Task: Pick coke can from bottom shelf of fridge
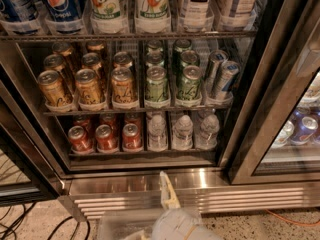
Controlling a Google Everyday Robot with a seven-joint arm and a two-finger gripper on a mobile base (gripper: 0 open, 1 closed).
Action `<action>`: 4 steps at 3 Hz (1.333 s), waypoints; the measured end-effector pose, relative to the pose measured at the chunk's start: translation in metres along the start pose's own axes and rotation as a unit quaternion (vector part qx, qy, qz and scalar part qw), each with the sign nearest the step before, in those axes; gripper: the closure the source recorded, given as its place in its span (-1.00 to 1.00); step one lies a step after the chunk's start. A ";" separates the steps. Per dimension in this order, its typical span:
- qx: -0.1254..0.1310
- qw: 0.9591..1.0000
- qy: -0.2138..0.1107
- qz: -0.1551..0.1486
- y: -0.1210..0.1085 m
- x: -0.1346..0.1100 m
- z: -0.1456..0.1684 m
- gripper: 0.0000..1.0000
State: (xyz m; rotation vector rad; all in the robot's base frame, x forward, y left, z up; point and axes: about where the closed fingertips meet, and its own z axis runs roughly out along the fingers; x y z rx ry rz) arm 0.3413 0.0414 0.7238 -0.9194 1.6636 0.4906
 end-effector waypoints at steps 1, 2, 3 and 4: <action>-0.013 0.999 -0.021 -0.030 0.030 0.000 0.022 -1.00; -0.026 0.997 -0.042 -0.056 0.045 0.006 0.053 -1.00; -0.011 0.998 -0.033 -0.049 0.030 0.037 0.110 -1.00; 0.031 0.999 0.000 -0.035 -0.002 0.065 0.154 -1.00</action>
Offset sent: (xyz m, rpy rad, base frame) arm 0.0631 0.0897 -0.1012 -0.0813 -0.1252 -0.0733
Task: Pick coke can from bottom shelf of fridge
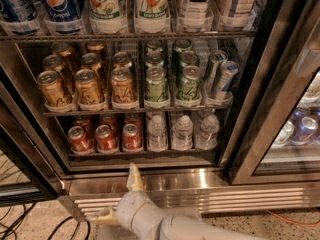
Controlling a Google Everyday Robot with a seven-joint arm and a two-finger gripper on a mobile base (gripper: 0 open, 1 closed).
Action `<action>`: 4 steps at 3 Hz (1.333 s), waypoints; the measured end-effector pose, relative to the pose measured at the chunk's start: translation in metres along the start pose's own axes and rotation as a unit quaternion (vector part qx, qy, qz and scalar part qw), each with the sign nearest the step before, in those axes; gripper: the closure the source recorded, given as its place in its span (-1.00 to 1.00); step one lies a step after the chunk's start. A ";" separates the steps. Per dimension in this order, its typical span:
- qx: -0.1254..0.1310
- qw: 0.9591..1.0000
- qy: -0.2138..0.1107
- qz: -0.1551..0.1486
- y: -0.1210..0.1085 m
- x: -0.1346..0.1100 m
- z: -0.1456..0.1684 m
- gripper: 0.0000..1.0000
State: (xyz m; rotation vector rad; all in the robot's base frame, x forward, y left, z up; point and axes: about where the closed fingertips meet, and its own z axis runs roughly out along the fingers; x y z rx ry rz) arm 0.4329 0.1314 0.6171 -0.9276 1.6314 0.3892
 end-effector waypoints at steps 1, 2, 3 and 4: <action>0.029 0.999 0.028 -0.004 -0.013 0.013 0.006 -1.00; 0.029 0.999 0.029 -0.004 -0.014 0.013 0.006 -1.00; 0.061 0.997 0.044 -0.016 -0.023 0.020 0.009 -1.00; 0.102 0.993 0.035 -0.054 -0.018 0.006 0.021 -1.00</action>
Offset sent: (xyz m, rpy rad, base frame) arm 0.0136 -0.0072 -0.0105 -0.0471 0.0083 -0.0599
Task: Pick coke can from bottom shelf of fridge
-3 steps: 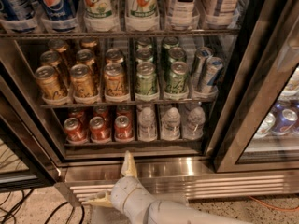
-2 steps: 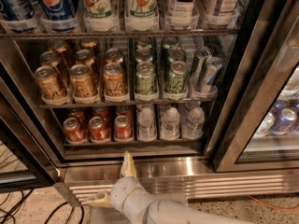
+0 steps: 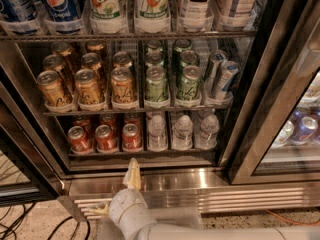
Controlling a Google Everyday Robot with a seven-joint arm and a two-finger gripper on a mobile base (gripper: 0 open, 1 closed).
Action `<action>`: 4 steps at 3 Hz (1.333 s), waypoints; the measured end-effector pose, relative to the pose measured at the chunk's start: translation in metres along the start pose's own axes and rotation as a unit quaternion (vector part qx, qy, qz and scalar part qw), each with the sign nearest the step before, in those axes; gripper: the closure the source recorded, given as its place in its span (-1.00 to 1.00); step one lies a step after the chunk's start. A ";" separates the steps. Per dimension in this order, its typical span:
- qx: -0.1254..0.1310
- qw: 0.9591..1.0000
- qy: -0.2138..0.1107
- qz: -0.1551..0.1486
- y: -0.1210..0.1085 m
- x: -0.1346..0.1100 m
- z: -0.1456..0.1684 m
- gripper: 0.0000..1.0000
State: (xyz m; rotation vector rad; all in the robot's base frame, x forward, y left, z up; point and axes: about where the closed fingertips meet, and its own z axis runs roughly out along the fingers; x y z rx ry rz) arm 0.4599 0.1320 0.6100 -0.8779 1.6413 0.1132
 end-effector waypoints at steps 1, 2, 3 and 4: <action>0.032 0.999 0.016 -0.009 -0.013 0.006 0.001 -1.00; 0.032 0.999 0.016 -0.009 -0.013 0.006 0.001 -1.00; 0.028 1.000 -0.001 0.006 -0.018 0.009 0.004 -1.00; 0.029 0.998 -0.041 0.033 -0.032 0.016 0.013 -1.00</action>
Offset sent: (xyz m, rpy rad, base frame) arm 0.0084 -0.0096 0.0006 -0.0316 -0.0225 -0.0582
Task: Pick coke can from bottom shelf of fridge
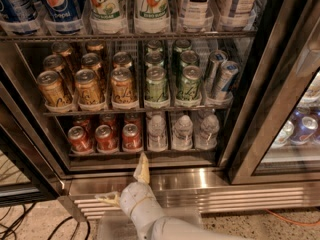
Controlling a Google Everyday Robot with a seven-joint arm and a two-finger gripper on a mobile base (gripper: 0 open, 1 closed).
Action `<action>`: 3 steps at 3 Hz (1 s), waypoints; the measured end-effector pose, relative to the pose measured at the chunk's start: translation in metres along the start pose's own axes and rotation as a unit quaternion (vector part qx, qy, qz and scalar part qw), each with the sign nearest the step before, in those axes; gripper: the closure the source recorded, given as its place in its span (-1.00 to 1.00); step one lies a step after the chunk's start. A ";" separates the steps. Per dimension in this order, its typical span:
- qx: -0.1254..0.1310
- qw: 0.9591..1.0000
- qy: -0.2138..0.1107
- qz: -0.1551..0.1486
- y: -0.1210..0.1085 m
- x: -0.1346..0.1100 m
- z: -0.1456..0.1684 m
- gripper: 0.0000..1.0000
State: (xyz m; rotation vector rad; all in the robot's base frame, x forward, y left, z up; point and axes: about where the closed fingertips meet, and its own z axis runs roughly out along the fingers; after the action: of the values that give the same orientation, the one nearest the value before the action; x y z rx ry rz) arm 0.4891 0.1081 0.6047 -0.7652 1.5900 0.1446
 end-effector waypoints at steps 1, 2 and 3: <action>-0.005 0.999 -0.041 0.004 -0.007 -0.004 0.008 -1.00; -0.004 0.997 -0.069 -0.038 0.004 -0.021 0.012 -1.00; 0.021 0.994 -0.050 -0.091 0.011 -0.029 0.023 -1.00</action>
Offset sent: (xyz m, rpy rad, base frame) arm 0.0265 -0.0002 0.0135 -0.1094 -0.2093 -0.0756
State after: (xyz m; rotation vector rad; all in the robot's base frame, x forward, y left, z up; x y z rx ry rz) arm 0.5017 0.1391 0.6234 -0.8522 1.4177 0.0164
